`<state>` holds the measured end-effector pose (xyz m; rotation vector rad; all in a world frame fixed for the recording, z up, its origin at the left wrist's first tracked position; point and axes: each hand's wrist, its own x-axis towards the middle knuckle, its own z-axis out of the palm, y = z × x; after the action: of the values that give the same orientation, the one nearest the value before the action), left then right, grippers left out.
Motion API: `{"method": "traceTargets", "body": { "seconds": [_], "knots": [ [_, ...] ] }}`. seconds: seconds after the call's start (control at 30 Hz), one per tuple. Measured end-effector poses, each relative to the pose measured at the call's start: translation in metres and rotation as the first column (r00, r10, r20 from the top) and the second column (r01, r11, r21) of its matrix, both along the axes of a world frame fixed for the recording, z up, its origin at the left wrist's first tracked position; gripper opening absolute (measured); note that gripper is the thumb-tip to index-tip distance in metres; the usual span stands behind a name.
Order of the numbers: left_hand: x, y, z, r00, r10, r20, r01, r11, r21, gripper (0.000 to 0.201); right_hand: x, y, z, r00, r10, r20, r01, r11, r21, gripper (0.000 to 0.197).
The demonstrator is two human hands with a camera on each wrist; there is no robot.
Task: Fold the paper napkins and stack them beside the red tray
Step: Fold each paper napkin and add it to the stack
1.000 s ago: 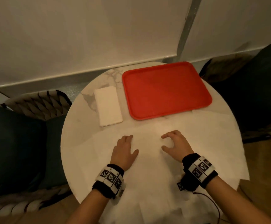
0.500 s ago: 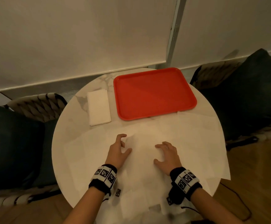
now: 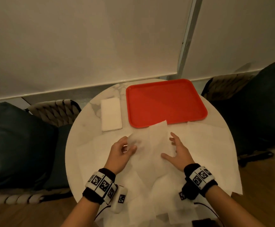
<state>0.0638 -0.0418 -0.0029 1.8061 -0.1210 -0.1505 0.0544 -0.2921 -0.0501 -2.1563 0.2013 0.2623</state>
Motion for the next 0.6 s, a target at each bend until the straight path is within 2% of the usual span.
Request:
{"method": "traceTargets", "body": {
  "seconds": [0.07, 0.1, 0.2, 0.27, 0.33, 0.4, 0.53, 0.6],
  "knots": [
    [0.004, 0.013, 0.009, 0.999, 0.038, 0.012, -0.037, 0.998, -0.046, 0.016, 0.012, 0.009, 0.011, 1.000, -0.023, -0.012, 0.025, 0.988, 0.152, 0.098],
    [0.006, 0.019, 0.014, 0.998, 0.070, -0.003, -0.070, 0.995, -0.077, 0.011, 0.018, 0.015, 0.016, 0.999, -0.026, -0.019, 0.029, 0.980, 0.196, 0.092],
    [0.010, 0.040, 0.024, 0.972, 0.212, -0.101, -0.226, 0.962, -0.154, 0.011, 0.032, 0.037, 0.026, 1.000, -0.011, 0.009, 0.009, 0.975, 0.221, 0.050],
    [0.013, 0.055, 0.030, 0.942, 0.298, -0.153, -0.320, 0.937, -0.142, 0.013, 0.040, 0.055, 0.034, 0.998, -0.018, 0.062, 0.001, 0.962, 0.273, 0.031],
    [0.014, 0.066, 0.031, 0.918, 0.293, -0.268, -0.343, 0.925, -0.163, 0.023, 0.048, 0.074, 0.044, 0.995, -0.048, 0.090, 0.009, 0.921, 0.390, 0.029],
    [0.012, 0.074, 0.030, 0.896, 0.249, -0.369, -0.334, 0.923, -0.190, 0.025, 0.056, 0.093, 0.056, 0.992, -0.059, 0.116, 0.002, 0.900, 0.435, 0.026],
    [0.014, 0.083, 0.023, 0.921, 0.265, -0.285, -0.307, 0.945, -0.114, 0.010, 0.070, 0.120, 0.077, 0.981, -0.018, 0.194, -0.062, 0.916, 0.397, 0.018],
    [0.018, 0.088, 0.023, 0.924, 0.286, -0.253, -0.321, 0.941, -0.108, 0.011, 0.072, 0.128, 0.087, 0.975, -0.008, 0.221, -0.083, 0.913, 0.399, 0.018]
  ]
}}
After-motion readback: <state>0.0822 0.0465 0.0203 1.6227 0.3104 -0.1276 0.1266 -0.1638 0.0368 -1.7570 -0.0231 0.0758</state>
